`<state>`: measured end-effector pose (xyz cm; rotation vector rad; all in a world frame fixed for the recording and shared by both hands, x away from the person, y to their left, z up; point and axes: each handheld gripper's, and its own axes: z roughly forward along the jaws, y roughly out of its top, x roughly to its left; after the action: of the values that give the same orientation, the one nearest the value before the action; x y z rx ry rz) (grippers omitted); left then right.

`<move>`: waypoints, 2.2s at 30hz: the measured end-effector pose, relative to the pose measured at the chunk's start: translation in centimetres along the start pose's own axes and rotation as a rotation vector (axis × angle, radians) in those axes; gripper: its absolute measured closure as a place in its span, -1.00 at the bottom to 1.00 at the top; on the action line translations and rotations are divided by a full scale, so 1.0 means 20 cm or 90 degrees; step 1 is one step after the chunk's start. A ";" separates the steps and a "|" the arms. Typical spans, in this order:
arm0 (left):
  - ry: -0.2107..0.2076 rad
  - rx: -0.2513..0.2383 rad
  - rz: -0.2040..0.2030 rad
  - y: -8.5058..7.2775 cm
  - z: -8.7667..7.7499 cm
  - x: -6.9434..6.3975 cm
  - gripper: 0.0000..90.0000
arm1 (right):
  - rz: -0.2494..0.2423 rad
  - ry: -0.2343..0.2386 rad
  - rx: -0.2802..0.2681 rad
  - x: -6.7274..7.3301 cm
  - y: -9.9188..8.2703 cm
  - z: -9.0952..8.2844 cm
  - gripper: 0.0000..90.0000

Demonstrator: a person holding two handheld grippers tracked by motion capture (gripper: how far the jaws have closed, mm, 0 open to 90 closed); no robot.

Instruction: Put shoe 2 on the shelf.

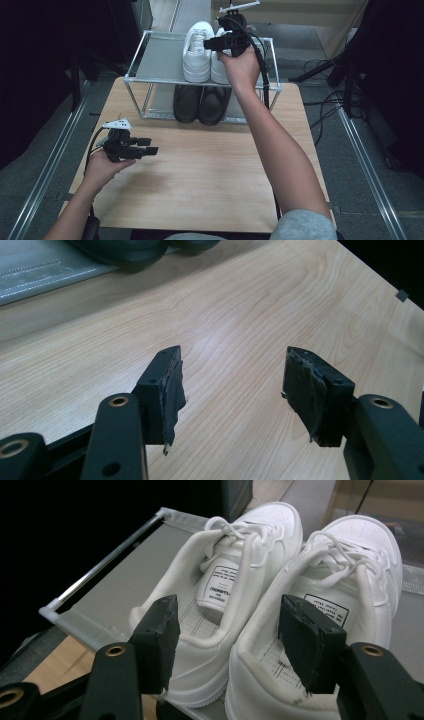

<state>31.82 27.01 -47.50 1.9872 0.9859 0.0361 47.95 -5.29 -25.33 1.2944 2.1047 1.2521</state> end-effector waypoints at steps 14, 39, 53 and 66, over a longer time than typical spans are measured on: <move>0.000 -0.011 -0.001 0.00 -0.02 -0.01 -0.09 | -0.048 0.057 -0.016 0.01 -0.16 -0.15 -0.10; 0.001 -0.005 0.004 -0.01 0.00 -0.01 -0.10 | -0.032 0.133 0.005 -0.09 -0.72 -0.16 -0.06; 0.007 -0.001 0.009 -0.01 0.01 -0.01 -0.14 | -0.049 0.146 0.017 -0.20 -1.05 -0.19 -0.10; 0.009 0.002 0.010 -0.01 0.01 -0.01 -0.17 | -0.062 0.143 0.031 -0.27 -1.27 -0.27 -0.10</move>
<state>31.63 26.81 -47.78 1.9999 0.9801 0.0563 33.69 -17.33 -44.33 1.0986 2.3355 1.3681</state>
